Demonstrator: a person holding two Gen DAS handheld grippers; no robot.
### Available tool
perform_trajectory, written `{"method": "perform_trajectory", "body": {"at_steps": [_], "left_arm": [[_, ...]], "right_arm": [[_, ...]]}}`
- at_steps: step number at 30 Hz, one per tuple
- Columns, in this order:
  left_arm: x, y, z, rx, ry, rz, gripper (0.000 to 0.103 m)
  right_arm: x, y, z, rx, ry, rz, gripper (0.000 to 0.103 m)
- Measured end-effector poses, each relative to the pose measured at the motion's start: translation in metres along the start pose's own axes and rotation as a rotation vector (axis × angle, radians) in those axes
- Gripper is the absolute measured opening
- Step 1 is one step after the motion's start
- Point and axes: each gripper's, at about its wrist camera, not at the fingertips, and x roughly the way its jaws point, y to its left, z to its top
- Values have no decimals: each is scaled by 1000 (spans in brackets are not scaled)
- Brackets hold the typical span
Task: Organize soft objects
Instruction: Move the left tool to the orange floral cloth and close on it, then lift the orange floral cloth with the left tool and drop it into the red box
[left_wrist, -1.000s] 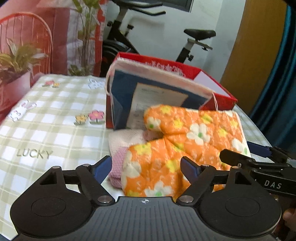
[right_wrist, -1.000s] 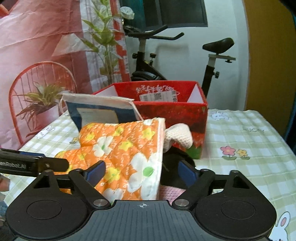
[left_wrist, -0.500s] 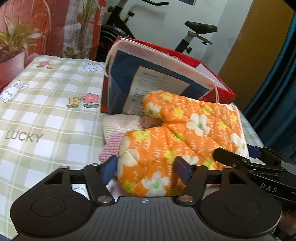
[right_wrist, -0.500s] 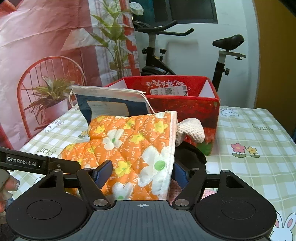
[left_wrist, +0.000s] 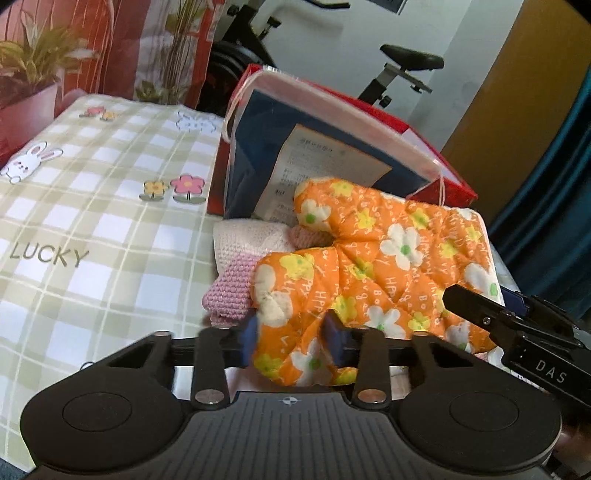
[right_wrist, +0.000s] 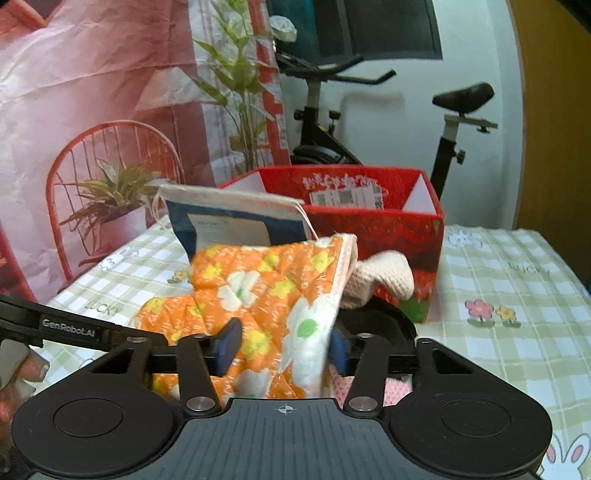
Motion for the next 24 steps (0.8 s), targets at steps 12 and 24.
{"method": "perform_trajectory", "body": {"at_steps": [12,24], "left_arm": [[-11,1,-1,10,-40,-5,16],[13,1,-2,-9,69,-7,16]], "right_arm": [[-11,-4,4,4,-43,14,11],[1,-3,-2,5,19,30,11]]}}
